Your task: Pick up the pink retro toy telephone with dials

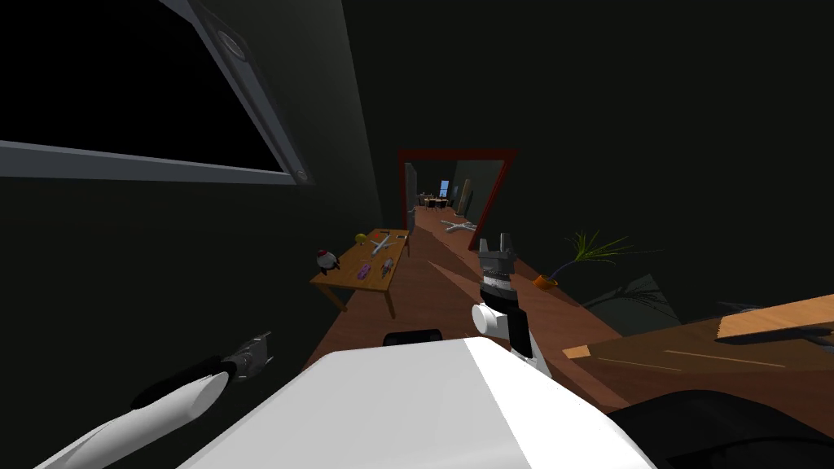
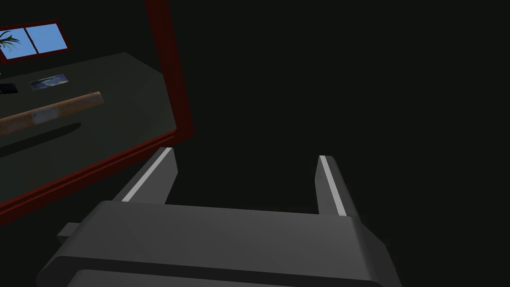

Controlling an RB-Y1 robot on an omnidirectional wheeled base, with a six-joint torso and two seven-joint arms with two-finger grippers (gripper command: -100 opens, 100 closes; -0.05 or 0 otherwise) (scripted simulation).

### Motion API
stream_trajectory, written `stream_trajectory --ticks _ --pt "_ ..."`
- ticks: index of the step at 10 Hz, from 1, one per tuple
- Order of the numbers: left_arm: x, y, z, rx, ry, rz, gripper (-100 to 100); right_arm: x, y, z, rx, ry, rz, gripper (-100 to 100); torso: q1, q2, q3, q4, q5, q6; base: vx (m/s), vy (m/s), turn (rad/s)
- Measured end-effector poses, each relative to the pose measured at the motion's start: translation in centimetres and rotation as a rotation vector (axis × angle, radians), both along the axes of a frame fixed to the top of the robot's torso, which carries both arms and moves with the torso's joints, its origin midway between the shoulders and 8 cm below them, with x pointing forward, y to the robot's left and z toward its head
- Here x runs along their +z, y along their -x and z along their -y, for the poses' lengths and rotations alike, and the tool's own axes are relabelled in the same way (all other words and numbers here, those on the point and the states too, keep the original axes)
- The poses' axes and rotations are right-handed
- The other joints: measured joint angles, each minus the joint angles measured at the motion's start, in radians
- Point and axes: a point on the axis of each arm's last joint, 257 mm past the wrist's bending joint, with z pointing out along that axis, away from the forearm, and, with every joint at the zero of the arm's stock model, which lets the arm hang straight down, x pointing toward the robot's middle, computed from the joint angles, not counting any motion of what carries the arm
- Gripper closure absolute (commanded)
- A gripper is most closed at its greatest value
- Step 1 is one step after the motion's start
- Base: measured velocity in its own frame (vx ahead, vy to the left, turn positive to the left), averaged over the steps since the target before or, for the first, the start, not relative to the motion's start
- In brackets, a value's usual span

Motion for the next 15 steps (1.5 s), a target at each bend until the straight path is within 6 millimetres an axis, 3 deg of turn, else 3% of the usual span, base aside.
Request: stream_trajectory --ticks 7,13,15 --pt "0.2 8.1 -5.6 0.218 0.055 -0.156 -100 0.0 0.0 0.0 0.000 0.000 0.000 0 0.000 -0.002 -0.001 -0.001 0.000 0.000 0.080 -0.058 0.010" --pt "-0.3 15.1 -7.6 0.398 0.128 -0.253 -100 0.0 0.0 0.0 0.000 0.000 0.000 0 0.001 -0.006 -0.004 -0.001 0.001 0.000 0.135 -0.062 0.028" --pt "-0.6 16.8 -7.4 0.447 0.159 -0.278 -100 0.0 0.0 0.0 0.000 0.000 0.000 0 0.002 -0.007 -0.004 -0.001 0.001 0.000 0.225 -0.065 -0.020"
